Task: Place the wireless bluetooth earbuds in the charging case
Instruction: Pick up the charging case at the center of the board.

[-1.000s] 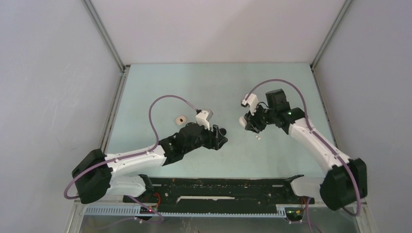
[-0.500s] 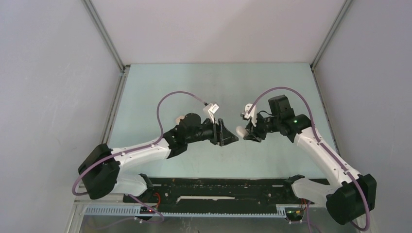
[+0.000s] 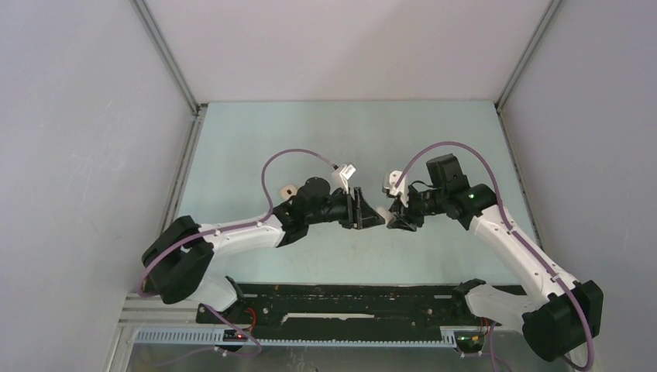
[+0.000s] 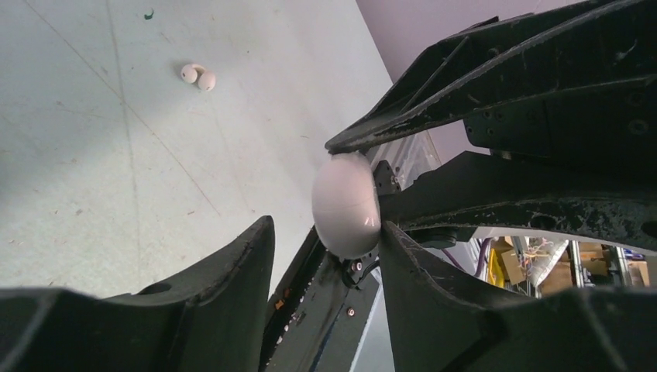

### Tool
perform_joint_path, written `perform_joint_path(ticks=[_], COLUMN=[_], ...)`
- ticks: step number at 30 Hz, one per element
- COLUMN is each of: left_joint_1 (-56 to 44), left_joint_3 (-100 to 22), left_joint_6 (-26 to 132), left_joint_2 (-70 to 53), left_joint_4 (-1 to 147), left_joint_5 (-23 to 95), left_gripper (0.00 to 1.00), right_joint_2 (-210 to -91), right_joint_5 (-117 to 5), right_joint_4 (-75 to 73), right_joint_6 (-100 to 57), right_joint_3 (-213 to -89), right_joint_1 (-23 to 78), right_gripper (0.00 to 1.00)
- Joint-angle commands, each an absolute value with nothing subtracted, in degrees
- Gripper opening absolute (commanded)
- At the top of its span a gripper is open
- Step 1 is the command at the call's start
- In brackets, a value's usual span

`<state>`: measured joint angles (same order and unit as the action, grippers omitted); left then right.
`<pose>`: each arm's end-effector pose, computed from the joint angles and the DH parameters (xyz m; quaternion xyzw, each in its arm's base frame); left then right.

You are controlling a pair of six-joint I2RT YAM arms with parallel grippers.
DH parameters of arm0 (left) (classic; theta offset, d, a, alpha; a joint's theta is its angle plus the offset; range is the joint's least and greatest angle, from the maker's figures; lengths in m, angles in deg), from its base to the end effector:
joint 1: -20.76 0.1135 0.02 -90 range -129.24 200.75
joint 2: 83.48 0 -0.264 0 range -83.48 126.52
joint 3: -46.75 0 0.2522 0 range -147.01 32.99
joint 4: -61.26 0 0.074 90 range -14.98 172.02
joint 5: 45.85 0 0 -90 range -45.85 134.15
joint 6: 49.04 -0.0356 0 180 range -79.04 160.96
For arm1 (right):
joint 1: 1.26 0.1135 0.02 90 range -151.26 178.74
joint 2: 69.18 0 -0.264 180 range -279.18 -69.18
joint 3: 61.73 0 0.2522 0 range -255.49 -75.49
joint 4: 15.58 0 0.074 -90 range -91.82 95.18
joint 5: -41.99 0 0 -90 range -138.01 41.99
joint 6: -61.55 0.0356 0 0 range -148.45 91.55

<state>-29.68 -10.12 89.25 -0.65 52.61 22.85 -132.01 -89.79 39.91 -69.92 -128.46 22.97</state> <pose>0.1914 -0.2519 0.2331 0.1244 0.7894 -0.5389 0.2663 0.1850 0.1093 0.2867 -0.5771 0.6776 0.2869 0.3543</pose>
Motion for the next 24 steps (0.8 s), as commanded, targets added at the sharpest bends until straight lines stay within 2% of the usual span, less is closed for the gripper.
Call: perform_joint_path(ticks=[1, 17, 22, 24], left_joint_1=[-29.29, -29.3, -29.3, -29.32], left_joint_3=[-12.71, -11.93, -8.53, -5.63], left_joint_6=[91.3, 91.78, 87.55, 84.86], left_joint_2=[0.39, 2.55, 1.68, 0.44], left_joint_4=[48.15, 45.83, 42.1, 38.61], left_joint_5=[20.27, 16.02, 14.0, 13.92], left_gripper=[0.55, 0.3, 0.14, 0.12], right_joint_2=[-131.42, -132.37, -132.95, -133.17], right_joint_5=[-90.78, -88.27, -91.03, -95.05], right_joint_4=[39.57, 39.05, 39.23, 39.62], right_joint_6=[-70.81, -70.55, -69.57, -68.32], right_joint_3=[-128.57, -128.57, -128.53, -128.76], right_joint_1=[23.92, 25.19, 23.95, 21.86], right_gripper=[0.3, 0.32, 0.54, 0.6])
